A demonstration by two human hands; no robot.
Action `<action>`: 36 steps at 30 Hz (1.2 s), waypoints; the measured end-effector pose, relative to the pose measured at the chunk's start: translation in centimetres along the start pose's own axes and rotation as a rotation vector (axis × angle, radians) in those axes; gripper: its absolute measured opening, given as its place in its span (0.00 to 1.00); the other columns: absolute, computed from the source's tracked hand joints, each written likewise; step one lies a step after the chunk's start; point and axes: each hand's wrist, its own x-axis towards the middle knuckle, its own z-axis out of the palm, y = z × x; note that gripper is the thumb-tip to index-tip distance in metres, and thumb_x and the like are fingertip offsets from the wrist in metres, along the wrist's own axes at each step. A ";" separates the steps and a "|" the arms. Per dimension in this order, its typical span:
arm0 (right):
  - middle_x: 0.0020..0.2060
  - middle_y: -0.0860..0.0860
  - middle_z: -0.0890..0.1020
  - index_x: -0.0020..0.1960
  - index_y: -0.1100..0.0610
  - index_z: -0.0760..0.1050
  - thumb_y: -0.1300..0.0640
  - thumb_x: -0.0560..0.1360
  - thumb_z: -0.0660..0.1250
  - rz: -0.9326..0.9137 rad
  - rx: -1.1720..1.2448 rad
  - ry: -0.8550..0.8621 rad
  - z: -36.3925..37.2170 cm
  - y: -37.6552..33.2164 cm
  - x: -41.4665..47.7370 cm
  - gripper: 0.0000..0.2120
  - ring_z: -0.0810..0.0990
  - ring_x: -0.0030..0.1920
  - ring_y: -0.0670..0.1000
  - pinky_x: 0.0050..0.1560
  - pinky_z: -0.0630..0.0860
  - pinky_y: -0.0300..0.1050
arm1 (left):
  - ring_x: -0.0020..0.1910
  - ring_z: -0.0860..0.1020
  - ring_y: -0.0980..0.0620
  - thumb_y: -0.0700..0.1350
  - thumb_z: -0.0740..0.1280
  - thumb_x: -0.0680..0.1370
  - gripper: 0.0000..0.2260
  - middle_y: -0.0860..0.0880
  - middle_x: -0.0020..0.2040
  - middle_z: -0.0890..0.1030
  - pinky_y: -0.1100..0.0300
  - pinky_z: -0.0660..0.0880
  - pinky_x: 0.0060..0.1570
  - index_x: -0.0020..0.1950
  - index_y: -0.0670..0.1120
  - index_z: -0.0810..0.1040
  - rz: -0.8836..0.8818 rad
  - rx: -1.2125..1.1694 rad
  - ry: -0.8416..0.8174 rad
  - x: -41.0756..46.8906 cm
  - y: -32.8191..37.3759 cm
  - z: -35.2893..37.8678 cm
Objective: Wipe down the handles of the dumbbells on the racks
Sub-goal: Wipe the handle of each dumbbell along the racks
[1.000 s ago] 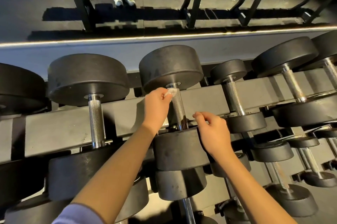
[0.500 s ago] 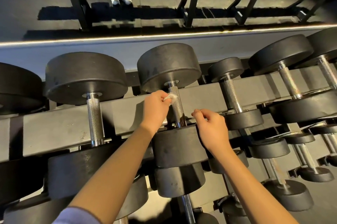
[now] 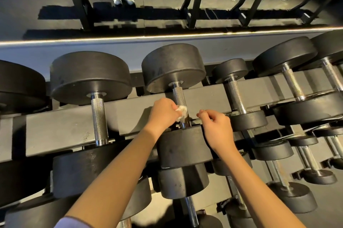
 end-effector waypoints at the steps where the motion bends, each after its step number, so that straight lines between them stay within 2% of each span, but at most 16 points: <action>1: 0.45 0.60 0.83 0.45 0.65 0.80 0.53 0.79 0.61 0.001 0.005 -0.002 0.0 0.0 0.0 0.16 0.80 0.44 0.56 0.48 0.77 0.53 | 0.39 0.77 0.53 0.44 0.70 0.74 0.05 0.49 0.39 0.78 0.62 0.71 0.35 0.47 0.43 0.81 0.001 0.056 -0.069 -0.1 0.0 0.1; 3: 0.45 0.60 0.83 0.45 0.65 0.80 0.53 0.79 0.61 0.005 0.007 -0.002 0.0 0.0 0.0 0.16 0.80 0.46 0.56 0.49 0.76 0.53 | 0.39 0.77 0.51 0.42 0.70 0.74 0.06 0.48 0.38 0.79 0.62 0.72 0.35 0.47 0.41 0.82 0.005 0.120 -0.163 -0.4 -0.1 0.3; 5: 0.46 0.60 0.83 0.46 0.65 0.80 0.54 0.79 0.61 0.008 0.002 0.004 0.0 0.0 0.0 0.16 0.80 0.48 0.56 0.51 0.76 0.52 | 0.38 0.77 0.51 0.42 0.70 0.74 0.05 0.48 0.38 0.78 0.62 0.72 0.35 0.46 0.42 0.81 0.021 0.135 -0.168 -0.6 -0.1 0.2; 7: 0.46 0.61 0.83 0.45 0.65 0.81 0.54 0.79 0.61 0.004 -0.007 0.005 0.0 0.0 0.0 0.16 0.80 0.47 0.56 0.50 0.76 0.52 | 0.40 0.78 0.50 0.44 0.69 0.75 0.04 0.47 0.40 0.79 0.60 0.73 0.38 0.46 0.44 0.81 0.041 0.137 -0.110 -0.7 -0.2 0.0; 10: 0.46 0.60 0.83 0.45 0.65 0.81 0.54 0.79 0.61 -0.005 -0.019 -0.002 0.1 0.1 0.1 0.16 0.80 0.46 0.56 0.49 0.76 0.53 | 0.36 0.74 0.56 0.45 0.66 0.78 0.05 0.49 0.41 0.79 0.65 0.67 0.32 0.48 0.46 0.80 0.064 0.034 0.082 -1.0 -0.3 -0.2; 13: 0.44 0.55 0.83 0.47 0.60 0.81 0.54 0.79 0.61 -0.010 -0.023 -0.021 0.0 0.2 0.2 0.13 0.80 0.46 0.53 0.49 0.76 0.50 | 0.38 0.75 0.58 0.45 0.68 0.77 0.04 0.53 0.40 0.78 0.70 0.65 0.32 0.49 0.47 0.80 0.112 -0.140 0.071 -1.2 -0.1 -0.4; 16: 0.45 0.45 0.82 0.57 0.52 0.80 0.51 0.79 0.61 -0.035 -0.042 -0.071 -0.1 0.2 0.4 0.12 0.79 0.47 0.47 0.49 0.75 0.46 | 0.40 0.76 0.61 0.44 0.71 0.75 0.04 0.55 0.40 0.79 0.74 0.68 0.34 0.48 0.50 0.80 0.183 -0.210 0.007 -1.8 0.6 -0.9; 19: 0.49 0.45 0.82 0.64 0.48 0.75 0.49 0.79 0.60 -0.103 -0.009 -0.211 -0.5 0.1 1.4 0.15 0.79 0.50 0.46 0.52 0.76 0.45 | 0.39 0.78 0.61 0.43 0.73 0.73 0.06 0.55 0.39 0.80 0.74 0.71 0.38 0.44 0.52 0.78 0.252 -0.265 -0.001 -1.9 1.3 -1.6; 24: 0.38 0.46 0.82 0.50 0.54 0.80 0.63 0.79 0.62 -0.044 0.357 -0.408 -1.4 -1.7 3.7 0.09 0.80 0.41 0.42 0.47 0.76 0.36 | 0.40 0.77 0.62 0.40 0.73 0.73 0.05 0.57 0.41 0.78 0.75 0.72 0.42 0.48 0.45 0.82 0.355 -0.283 0.060 -1.6 1.7 -2.5; 26: 0.39 0.53 0.82 0.48 0.59 0.80 0.67 0.77 0.64 0.019 0.500 -0.419 -1.3 -2.2 4.4 0.07 0.81 0.42 0.47 0.49 0.80 0.42 | 0.38 0.76 0.61 0.39 0.73 0.73 0.05 0.56 0.42 0.76 0.75 0.71 0.42 0.47 0.43 0.83 0.386 -0.247 0.099 -1.4 1.8 -2.3; 28: 0.44 0.61 0.82 0.48 0.63 0.79 0.68 0.75 0.66 0.065 0.526 -0.362 -0.9 -2.3 5.2 0.05 0.82 0.44 0.53 0.51 0.80 0.47 | 0.39 0.73 0.60 0.41 0.72 0.73 0.05 0.55 0.42 0.74 0.74 0.68 0.43 0.49 0.44 0.83 0.447 -0.123 0.175 -1.1 1.7 -2.2; 31: 0.42 0.61 0.82 0.43 0.62 0.79 0.66 0.73 0.69 0.069 0.352 -0.227 0.4 -1.8 6.7 0.01 0.81 0.44 0.57 0.53 0.80 0.54 | 0.50 0.71 0.55 0.43 0.68 0.77 0.11 0.50 0.50 0.74 0.64 0.67 0.54 0.59 0.44 0.79 0.573 0.100 0.457 -1.0 1.3 -3.1; 33: 0.40 0.56 0.82 0.38 0.55 0.78 0.63 0.72 0.72 0.064 0.086 -0.210 1.5 -1.6 7.5 0.06 0.81 0.45 0.55 0.53 0.79 0.51 | 0.60 0.69 0.52 0.42 0.65 0.78 0.17 0.47 0.59 0.74 0.57 0.65 0.62 0.67 0.43 0.73 0.598 0.195 0.591 -0.8 1.1 -3.9; 36: 0.39 0.53 0.81 0.40 0.57 0.79 0.63 0.71 0.72 0.055 -0.095 -0.253 2.4 -2.0 8.2 0.04 0.80 0.43 0.52 0.47 0.76 0.44 | 0.69 0.64 0.51 0.43 0.62 0.80 0.21 0.47 0.69 0.69 0.51 0.65 0.68 0.73 0.44 0.67 0.536 0.276 0.522 -0.1 0.4 -4.6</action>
